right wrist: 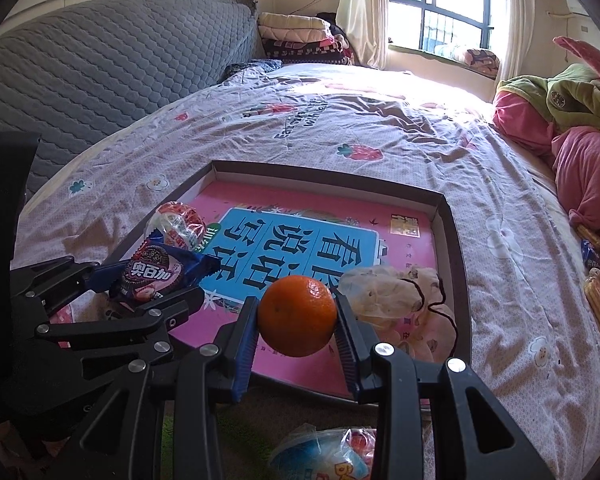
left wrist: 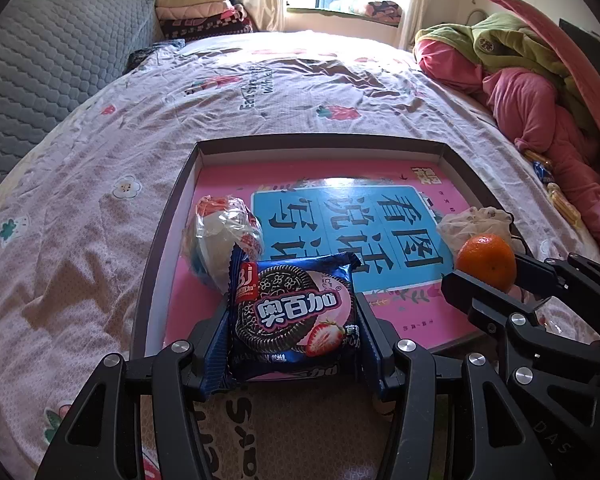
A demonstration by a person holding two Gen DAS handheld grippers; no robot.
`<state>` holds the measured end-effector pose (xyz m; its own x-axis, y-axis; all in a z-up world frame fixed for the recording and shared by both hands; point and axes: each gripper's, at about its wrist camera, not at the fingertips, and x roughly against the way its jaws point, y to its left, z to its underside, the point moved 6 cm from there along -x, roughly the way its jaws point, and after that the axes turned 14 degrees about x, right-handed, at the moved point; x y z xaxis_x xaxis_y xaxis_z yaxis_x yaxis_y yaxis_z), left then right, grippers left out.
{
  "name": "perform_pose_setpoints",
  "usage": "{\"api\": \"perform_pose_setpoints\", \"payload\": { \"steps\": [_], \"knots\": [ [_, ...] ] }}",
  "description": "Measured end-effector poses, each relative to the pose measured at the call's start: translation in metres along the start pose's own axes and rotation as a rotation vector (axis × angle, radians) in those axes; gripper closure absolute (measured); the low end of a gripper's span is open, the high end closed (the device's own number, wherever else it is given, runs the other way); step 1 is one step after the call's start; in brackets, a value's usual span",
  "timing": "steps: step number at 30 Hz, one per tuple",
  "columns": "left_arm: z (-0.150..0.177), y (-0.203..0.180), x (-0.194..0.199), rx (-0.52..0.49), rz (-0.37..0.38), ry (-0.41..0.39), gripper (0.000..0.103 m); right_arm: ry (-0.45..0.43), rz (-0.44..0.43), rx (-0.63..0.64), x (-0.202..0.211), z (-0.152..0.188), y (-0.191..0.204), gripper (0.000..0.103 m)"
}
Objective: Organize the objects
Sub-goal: 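Carry the orange with the right tool while the left tool carries the packet over the tray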
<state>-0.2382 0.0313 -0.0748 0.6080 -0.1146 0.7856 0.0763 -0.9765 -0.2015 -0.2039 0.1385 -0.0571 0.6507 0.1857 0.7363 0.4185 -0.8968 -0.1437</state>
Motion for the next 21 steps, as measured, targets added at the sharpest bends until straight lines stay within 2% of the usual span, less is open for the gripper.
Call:
{"api": "perform_pose_setpoints", "payload": {
  "steps": [21],
  "knots": [
    [-0.001,-0.005,-0.021,0.002,0.008,0.035,0.046,0.085,0.007,-0.02,-0.02,0.011,-0.008,0.066]
  ]
}}
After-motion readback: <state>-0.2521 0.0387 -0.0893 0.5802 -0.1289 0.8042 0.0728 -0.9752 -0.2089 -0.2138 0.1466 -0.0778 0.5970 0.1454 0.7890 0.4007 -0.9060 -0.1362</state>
